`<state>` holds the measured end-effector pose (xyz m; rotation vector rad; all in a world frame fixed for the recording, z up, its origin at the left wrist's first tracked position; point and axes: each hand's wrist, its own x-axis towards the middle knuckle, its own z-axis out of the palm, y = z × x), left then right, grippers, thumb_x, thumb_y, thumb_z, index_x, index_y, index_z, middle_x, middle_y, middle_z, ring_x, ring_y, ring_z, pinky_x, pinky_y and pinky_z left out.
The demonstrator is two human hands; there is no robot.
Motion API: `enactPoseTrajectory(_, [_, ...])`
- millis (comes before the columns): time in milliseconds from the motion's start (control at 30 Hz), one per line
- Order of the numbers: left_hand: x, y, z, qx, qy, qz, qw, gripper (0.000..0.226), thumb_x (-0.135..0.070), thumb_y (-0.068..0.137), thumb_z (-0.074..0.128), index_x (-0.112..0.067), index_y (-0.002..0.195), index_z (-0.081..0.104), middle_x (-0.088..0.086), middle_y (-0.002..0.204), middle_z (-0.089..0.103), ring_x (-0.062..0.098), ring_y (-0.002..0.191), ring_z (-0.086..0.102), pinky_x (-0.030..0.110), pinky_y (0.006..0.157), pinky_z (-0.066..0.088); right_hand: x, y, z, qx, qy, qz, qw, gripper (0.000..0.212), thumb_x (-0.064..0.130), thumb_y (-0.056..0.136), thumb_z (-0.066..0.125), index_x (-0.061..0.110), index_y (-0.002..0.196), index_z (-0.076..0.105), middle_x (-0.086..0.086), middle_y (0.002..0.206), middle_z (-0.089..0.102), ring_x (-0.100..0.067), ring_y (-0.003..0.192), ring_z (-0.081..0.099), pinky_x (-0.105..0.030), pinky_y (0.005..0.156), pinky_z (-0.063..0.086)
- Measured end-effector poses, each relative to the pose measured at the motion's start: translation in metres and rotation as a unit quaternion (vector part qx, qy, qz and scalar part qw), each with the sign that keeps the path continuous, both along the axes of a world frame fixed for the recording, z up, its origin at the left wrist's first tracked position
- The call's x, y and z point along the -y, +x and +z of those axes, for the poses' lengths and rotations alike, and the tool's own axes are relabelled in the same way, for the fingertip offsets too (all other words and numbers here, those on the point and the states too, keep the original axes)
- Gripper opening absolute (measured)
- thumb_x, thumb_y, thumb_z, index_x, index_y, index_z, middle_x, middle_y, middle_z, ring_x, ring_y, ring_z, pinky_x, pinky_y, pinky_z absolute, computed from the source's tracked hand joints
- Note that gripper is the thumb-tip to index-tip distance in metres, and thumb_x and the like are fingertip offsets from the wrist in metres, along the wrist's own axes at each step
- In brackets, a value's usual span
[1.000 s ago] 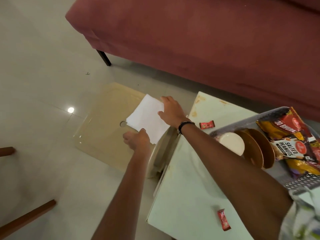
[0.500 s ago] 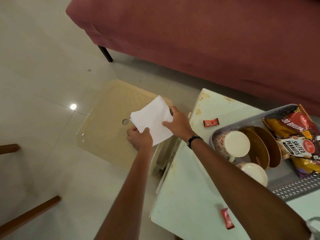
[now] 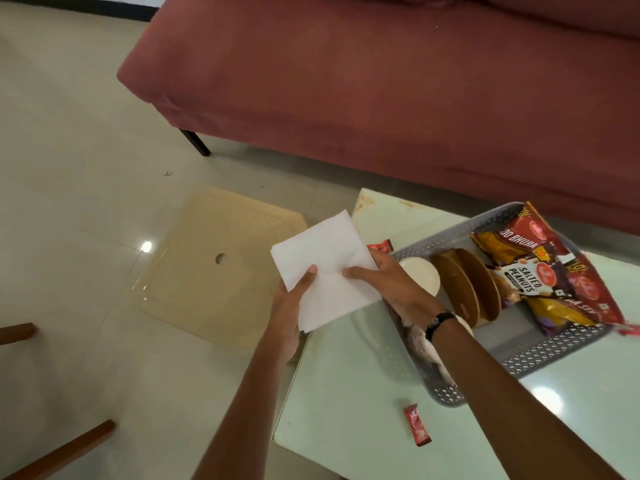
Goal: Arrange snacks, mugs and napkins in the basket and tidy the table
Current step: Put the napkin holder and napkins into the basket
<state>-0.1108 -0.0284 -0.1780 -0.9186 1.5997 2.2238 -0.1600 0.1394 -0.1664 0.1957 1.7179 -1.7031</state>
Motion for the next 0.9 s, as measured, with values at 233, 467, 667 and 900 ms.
enactPoseTrajectory(233, [-0.082,0.003,0.034,-0.008,0.026,-0.055,0.998,0.053,-0.025,0.077,0.073,-0.021,0.126,0.055,0.008,0.122,0.065,0.028,0.112,0.062,0.046,0.089,0.055,-0.077,0.025,0.036,-0.086,0.090,-0.075,0.989,0.030,0.035,0.082,0.069,0.023,0.108,0.061,0.006,0.100,0.069,-0.016,0.091,0.066,-0.031,0.078,0.058])
enactPoseTrajectory(467, [-0.198,0.022,0.047,0.020,-0.296,-0.185,0.937,0.055,-0.016,0.087,0.057,-0.010,0.138,0.037,0.012,0.135,0.052,0.030,0.121,0.050,0.035,0.099,0.041,-0.147,0.071,0.024,-0.328,0.433,0.017,0.839,0.052,0.016,0.084,0.056,0.011,0.134,0.041,-0.011,0.127,0.051,-0.027,0.113,0.053,-0.036,0.088,0.051])
enactPoseTrajectory(667, [-0.259,0.023,0.054,-0.005,-0.353,-0.206,0.912,0.042,-0.011,0.088,0.049,-0.010,0.130,0.041,0.014,0.125,0.059,0.032,0.113,0.056,0.032,0.083,0.045,-0.184,0.067,0.011,-0.297,0.468,-0.013,0.832,0.041,0.014,0.091,0.050,0.013,0.131,0.041,-0.007,0.123,0.055,-0.021,0.104,0.060,-0.026,0.080,0.052])
enactPoseTrajectory(900, [-0.269,0.003,0.027,-0.057,-0.484,-0.189,0.852,0.039,-0.010,0.085,0.056,-0.008,0.123,0.050,0.011,0.118,0.062,0.028,0.108,0.060,0.030,0.078,0.048,-0.190,0.037,-0.012,-0.338,0.487,-0.019,0.805,0.024,0.010,0.091,0.050,0.012,0.114,0.053,-0.005,0.109,0.065,-0.020,0.095,0.063,-0.028,0.075,0.051])
